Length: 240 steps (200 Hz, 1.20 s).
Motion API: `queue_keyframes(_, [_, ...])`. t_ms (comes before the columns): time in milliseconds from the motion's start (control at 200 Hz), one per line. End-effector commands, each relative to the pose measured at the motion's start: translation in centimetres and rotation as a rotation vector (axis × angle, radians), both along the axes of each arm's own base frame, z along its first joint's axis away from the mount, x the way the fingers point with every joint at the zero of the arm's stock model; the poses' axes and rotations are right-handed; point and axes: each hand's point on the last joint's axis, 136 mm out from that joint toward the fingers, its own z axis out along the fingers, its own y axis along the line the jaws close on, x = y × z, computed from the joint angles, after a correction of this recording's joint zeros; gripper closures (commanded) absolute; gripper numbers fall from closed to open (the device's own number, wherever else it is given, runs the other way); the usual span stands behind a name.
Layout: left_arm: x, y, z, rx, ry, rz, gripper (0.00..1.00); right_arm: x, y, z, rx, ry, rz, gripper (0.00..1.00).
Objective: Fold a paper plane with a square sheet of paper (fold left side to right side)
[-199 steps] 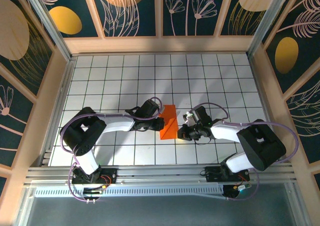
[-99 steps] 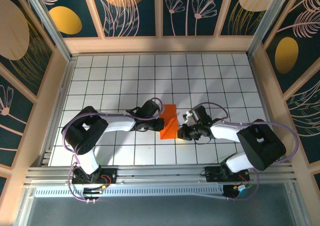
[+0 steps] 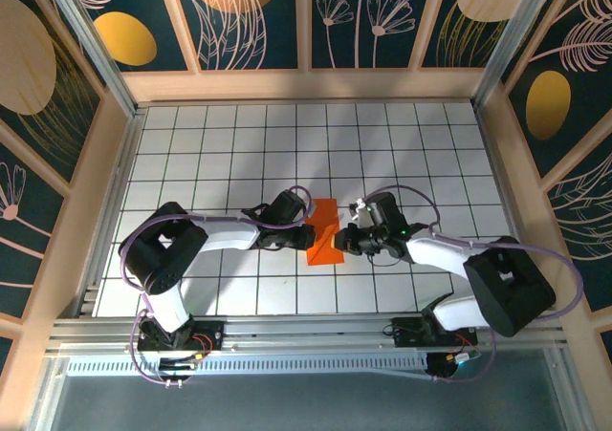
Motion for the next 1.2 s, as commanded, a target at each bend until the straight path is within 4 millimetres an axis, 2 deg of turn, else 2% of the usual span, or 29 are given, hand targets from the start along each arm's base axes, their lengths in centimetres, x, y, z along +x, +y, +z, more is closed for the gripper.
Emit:
queue_keyframes(0, [-0.1,0.7,-1.2,0.042,0.022,-0.006,1.00,2.1,2.1,1.5,0.047,-0.053,-0.016,1.00])
queue_keyframes(260, [-0.1,0.7,-1.3,0.042,0.022,-0.006,1.00,2.5,3.4,-0.8,-0.007,-0.021,0.004,1.00])
queue_keyframes(621, [-0.1,0.7,-1.3,0.046,0.020,-0.010,1.00,2.1,2.7,-3.2,-0.088,0.018,-0.001,1.00])
queue_keyframes(1026, [0.0,0.6,-1.2,0.045,0.017,-0.008,1.00,1.6,1.7,-4.9,-0.159,0.051,-0.008,1.00])
queue_keyframes(1196, [0.4,0.3,0.0,0.016,0.001,0.006,0.96,1.2,1.3,-5.3,-0.173,0.065,-0.011,1.00])
